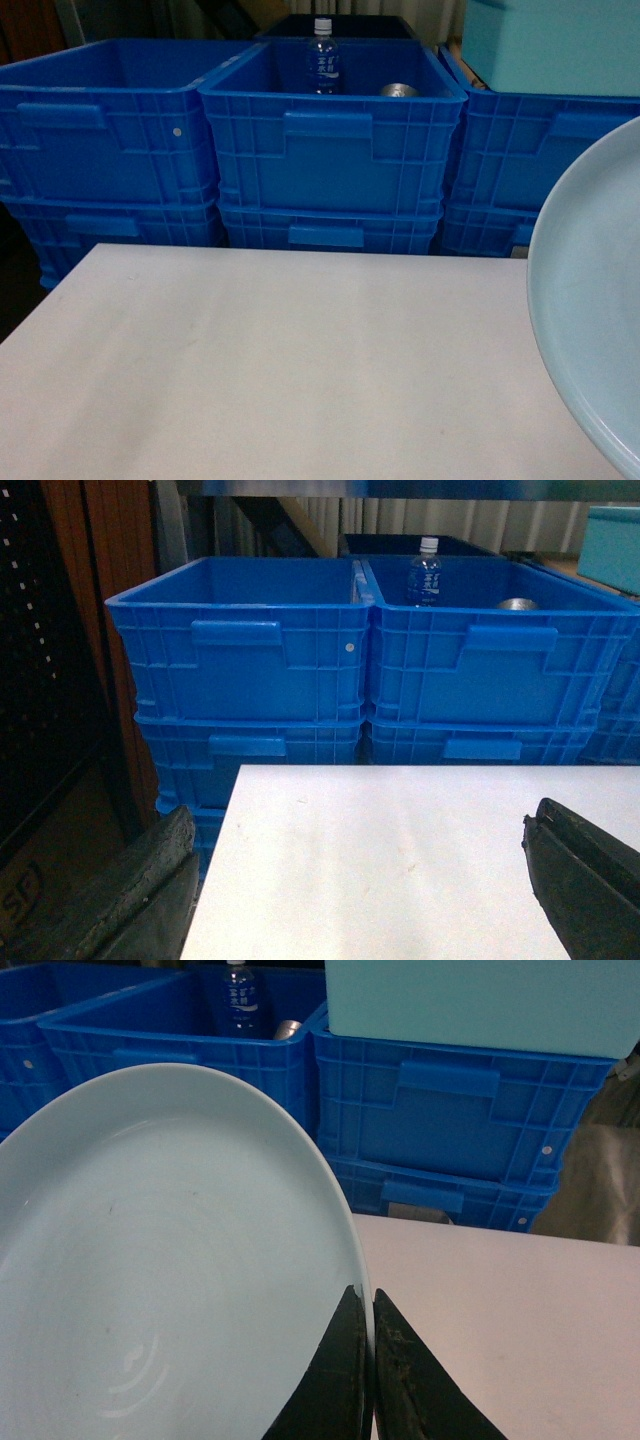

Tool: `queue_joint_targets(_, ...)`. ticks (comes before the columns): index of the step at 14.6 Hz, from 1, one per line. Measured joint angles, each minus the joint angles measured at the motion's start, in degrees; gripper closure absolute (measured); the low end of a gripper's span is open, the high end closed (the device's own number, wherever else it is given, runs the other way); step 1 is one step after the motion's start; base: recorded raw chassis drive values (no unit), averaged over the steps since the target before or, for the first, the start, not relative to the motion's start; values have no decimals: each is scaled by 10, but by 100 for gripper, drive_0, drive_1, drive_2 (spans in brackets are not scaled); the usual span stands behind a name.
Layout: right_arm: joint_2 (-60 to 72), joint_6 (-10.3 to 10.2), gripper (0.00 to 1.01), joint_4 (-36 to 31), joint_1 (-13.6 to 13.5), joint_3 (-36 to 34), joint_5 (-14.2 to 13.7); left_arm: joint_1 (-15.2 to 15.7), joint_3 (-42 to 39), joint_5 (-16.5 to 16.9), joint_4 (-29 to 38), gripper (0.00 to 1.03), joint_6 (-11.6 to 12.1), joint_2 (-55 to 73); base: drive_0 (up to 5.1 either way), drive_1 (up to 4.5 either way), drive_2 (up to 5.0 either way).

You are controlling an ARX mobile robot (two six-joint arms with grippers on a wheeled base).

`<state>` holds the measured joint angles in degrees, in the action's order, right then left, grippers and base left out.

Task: Place blue tray on left shelf second layer neatly

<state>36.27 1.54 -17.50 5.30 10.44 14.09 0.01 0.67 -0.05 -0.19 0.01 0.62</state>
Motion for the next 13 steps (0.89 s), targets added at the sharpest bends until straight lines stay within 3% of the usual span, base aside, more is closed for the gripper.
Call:
queue_joint_targets(6, -233, 4, 99, 182, 26, -49, 40, 0, 0, 0, 0, 5, 0, 0, 0, 0, 0)
queue_joint_targets(9, -320, 28, 99, 230, -13, -71, 3, 0, 0, 0, 0, 5, 0, 0, 0, 0, 0)
queue_joint_targets(13, -319, 31, 99, 230, -12, -71, -3, 0, 0, 0, 0, 5, 0, 0, -100, -100, -100)
